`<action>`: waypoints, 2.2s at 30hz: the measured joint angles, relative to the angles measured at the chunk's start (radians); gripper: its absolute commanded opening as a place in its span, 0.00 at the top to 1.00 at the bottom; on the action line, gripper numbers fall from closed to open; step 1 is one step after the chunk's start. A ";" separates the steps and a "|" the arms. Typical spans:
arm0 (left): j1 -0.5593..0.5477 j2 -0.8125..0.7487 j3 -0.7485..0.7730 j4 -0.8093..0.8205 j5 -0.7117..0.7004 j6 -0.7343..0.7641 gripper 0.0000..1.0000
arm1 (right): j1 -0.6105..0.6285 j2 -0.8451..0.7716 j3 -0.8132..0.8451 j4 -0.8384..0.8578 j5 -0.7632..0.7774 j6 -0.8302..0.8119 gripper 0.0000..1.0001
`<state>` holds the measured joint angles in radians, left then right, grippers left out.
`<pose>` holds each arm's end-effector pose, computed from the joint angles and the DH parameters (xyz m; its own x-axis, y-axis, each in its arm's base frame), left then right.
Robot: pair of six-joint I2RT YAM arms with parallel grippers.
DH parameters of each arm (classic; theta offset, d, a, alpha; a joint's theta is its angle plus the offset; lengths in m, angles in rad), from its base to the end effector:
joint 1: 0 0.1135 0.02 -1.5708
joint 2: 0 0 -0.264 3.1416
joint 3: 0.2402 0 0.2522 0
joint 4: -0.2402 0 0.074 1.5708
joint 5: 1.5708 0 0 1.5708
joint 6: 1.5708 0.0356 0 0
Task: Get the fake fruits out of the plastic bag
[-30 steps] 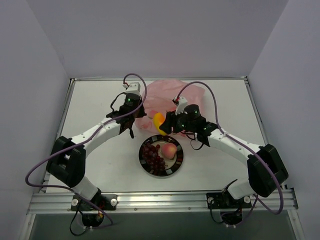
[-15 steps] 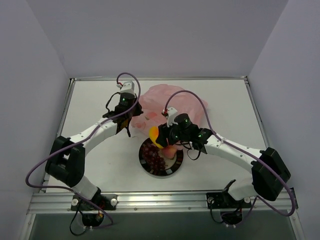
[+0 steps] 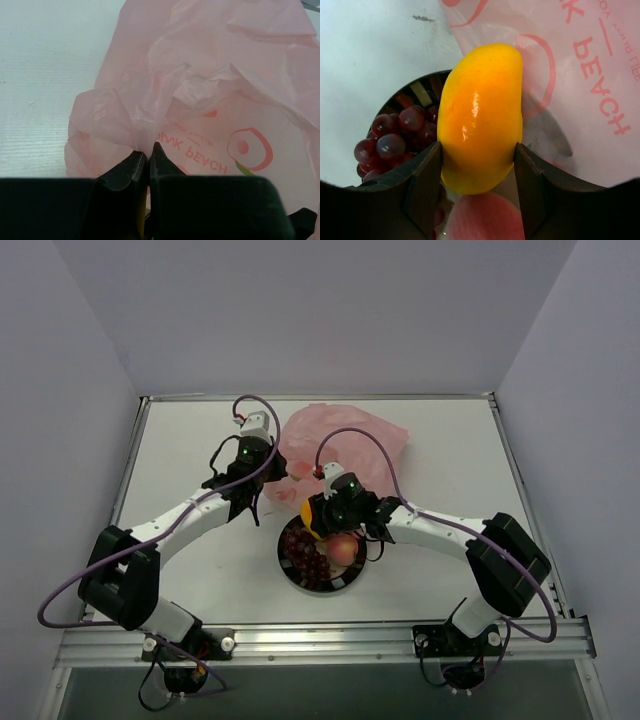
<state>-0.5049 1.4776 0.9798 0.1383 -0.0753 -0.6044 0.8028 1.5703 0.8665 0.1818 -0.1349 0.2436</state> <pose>0.3005 -0.1630 0.2736 -0.4924 -0.3753 -0.7853 0.1712 0.8429 -0.5102 0.2329 0.2480 0.2102 -0.5276 -0.2022 -0.8251 -0.6868 0.6732 0.2742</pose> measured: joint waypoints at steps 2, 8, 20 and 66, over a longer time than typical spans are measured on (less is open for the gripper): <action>-0.004 -0.011 -0.006 0.008 0.000 0.000 0.98 | 0.004 0.000 0.011 0.002 0.014 -0.003 0.59; -0.006 -0.017 -0.012 0.011 0.000 -0.002 0.98 | 0.004 0.000 0.021 -0.007 0.071 -0.015 0.18; -0.032 -0.112 -0.093 0.072 -0.070 -0.020 0.98 | -0.259 0.109 0.291 0.073 0.036 -0.087 0.36; 0.010 0.052 -0.008 0.186 -0.082 -0.108 0.98 | -0.285 0.368 0.351 1.033 -0.819 0.827 0.03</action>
<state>-0.4953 1.5299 0.9718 0.3241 -0.1577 -0.7124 0.5179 1.9385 1.2171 1.2144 -0.9543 1.0702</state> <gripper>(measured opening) 0.028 0.969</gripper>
